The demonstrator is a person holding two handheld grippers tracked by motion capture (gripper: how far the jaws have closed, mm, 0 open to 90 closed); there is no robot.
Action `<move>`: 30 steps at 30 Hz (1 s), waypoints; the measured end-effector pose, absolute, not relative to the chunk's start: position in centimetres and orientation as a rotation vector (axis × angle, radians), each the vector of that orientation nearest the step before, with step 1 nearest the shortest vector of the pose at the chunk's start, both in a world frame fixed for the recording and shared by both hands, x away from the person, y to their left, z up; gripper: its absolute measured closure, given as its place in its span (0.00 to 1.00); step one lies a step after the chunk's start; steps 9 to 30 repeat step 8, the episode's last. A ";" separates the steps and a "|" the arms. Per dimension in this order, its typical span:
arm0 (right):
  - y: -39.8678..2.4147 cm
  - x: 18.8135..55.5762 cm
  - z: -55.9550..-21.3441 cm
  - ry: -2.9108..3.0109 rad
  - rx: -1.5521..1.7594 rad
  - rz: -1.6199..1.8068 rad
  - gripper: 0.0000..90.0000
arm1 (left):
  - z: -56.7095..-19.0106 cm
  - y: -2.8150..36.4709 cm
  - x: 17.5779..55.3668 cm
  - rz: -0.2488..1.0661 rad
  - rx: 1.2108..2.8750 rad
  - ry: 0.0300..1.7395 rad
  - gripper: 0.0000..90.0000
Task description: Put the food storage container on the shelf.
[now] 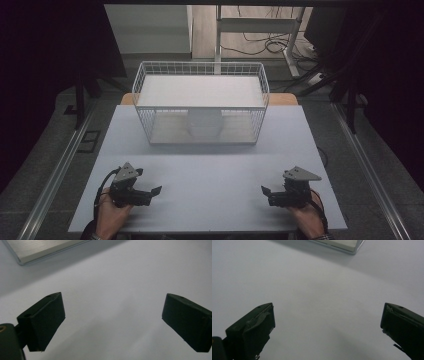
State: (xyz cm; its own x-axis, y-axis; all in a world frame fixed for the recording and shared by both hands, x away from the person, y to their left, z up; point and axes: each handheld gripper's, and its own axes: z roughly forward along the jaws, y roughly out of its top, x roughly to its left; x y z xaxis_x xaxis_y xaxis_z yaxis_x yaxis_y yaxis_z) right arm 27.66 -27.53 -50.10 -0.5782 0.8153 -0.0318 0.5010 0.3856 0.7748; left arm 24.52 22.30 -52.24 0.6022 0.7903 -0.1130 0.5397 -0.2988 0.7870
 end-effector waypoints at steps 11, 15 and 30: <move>-27.3 27.7 -50.6 2.271 1.138 0.991 0.00 | -52.4 22.3 24.6 0.363 1.995 1.057 0.05; -27.3 27.7 -50.6 2.271 1.138 0.991 0.00 | -52.4 22.3 24.6 0.363 1.995 1.057 0.05; -27.3 27.7 -50.6 2.271 1.138 0.991 0.00 | -52.4 22.3 24.6 0.363 1.995 1.057 0.05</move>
